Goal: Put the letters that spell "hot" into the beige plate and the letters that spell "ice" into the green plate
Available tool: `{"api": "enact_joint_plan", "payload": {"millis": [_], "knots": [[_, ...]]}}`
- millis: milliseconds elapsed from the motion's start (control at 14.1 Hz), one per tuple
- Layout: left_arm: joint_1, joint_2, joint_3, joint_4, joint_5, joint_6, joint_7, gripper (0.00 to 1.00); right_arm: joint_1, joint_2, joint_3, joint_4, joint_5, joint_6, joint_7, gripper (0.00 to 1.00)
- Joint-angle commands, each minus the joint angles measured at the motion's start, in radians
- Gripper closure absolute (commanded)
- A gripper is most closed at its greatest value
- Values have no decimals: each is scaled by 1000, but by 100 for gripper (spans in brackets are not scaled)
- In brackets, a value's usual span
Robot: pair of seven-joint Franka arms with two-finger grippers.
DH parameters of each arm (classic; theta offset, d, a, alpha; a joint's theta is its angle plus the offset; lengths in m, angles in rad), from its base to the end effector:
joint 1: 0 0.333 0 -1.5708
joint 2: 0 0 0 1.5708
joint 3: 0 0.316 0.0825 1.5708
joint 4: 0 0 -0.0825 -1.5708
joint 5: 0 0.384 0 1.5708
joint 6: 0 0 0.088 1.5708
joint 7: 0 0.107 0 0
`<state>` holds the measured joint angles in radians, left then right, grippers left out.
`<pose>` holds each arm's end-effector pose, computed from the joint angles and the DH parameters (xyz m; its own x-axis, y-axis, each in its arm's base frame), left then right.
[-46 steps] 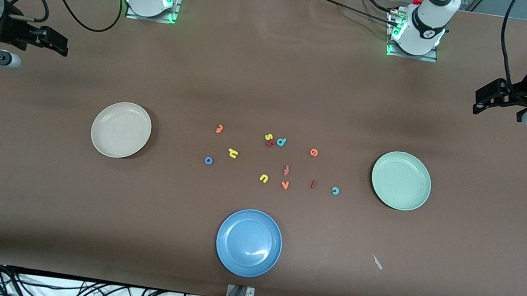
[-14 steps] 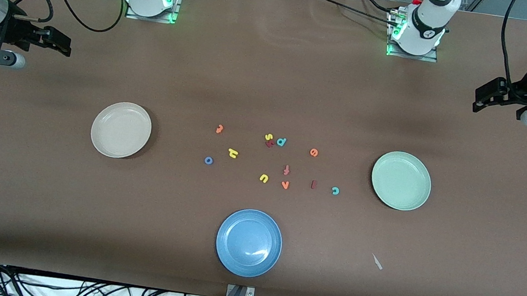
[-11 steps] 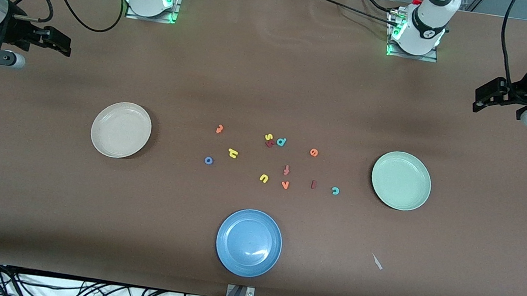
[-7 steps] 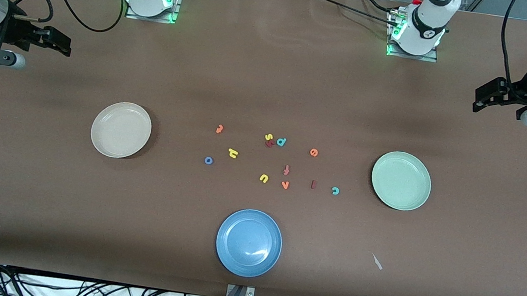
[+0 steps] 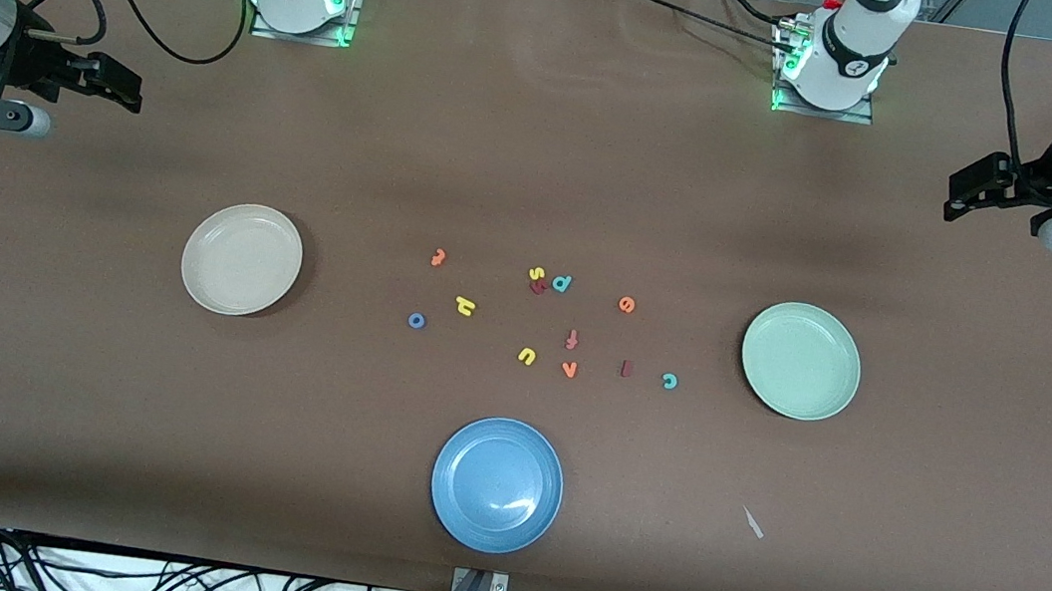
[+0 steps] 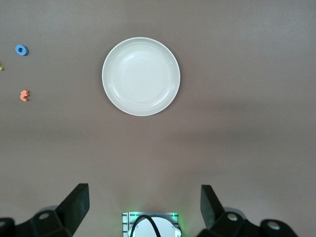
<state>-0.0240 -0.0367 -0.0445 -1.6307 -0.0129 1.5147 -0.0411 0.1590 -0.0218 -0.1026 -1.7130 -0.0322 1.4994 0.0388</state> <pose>0.5345 -0.0386 0.6117 0.9964 -0.0277 -0.0796 -0.0272 -0.9996 0.0080 0.5321 0.0259 0.5647 0.9818 0.0147 -0.1894 0.0222 -0.9991 0.0371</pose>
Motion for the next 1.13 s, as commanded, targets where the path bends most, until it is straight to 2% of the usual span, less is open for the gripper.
{"api": "enact_joint_plan", "payload": {"millis": [0, 496, 638, 922, 1064], "knots": [[7, -2, -3, 26, 19, -28, 24, 0, -3, 10, 1, 29, 17, -25, 4, 0], [4, 15, -5, 26, 24, -16, 17, 0, -3, 10, 1, 29, 17, -25, 4, 0], [4, 43, -5, 28, 16, -4, 14, 0, -3, 10, 1, 29, 17, -25, 4, 0], [1, 124, -9, 32, -16, 113, 27, 0, -1, 10, 3, 29, 15, -25, 4, 0], [-2, 165, -17, 80, -19, 113, 29, 0, -1, 11, 3, 29, 15, -25, 3, 0]]}}
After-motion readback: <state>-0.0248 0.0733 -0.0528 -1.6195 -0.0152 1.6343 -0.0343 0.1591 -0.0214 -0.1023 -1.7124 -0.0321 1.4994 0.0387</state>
